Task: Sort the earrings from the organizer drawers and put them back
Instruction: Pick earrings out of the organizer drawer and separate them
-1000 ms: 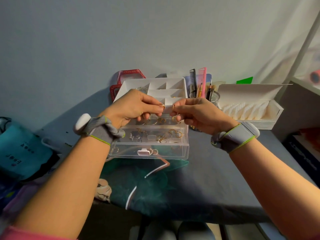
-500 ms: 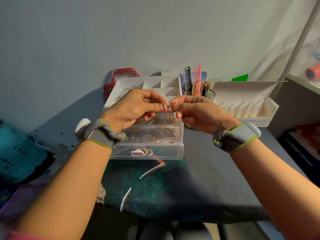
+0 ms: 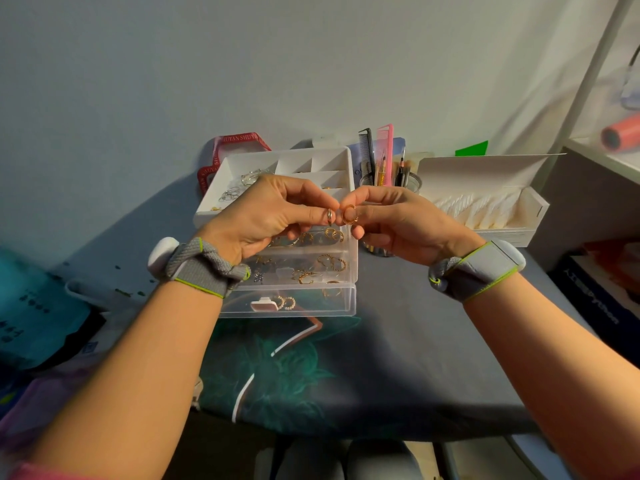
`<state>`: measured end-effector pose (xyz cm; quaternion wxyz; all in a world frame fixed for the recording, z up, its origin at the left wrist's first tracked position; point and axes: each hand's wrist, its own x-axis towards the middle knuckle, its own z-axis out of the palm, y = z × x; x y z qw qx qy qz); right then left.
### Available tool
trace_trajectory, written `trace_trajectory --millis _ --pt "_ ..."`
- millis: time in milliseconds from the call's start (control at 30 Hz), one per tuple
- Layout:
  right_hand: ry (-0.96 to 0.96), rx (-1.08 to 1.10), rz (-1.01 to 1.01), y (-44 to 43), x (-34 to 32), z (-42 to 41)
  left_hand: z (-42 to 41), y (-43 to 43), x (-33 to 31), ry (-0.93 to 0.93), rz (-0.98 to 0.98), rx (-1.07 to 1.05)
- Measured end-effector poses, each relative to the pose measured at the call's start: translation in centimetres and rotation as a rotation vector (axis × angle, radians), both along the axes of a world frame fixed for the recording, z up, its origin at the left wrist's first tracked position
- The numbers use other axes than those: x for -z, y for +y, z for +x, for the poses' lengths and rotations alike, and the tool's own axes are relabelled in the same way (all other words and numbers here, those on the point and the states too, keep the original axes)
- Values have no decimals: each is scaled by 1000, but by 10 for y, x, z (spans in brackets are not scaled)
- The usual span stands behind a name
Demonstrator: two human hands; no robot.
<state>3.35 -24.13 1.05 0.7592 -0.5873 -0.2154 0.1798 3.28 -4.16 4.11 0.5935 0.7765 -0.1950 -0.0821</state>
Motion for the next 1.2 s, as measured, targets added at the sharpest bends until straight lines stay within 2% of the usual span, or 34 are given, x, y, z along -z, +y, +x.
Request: trace_trajectory --millis 367,533,933,1200 --pt "8 33 -3 -21 7 -3 0 -23 2 21 29 7" --pt "11 129 -47 -38 8 -7 -1 -41 3 26 71 -5" --pt "-44 394 -381 -90 31 -18 -11 -103 19 33 223 -88" --pt "15 468 -572 -111 55 -17 -10 -139 52 33 395 -237"
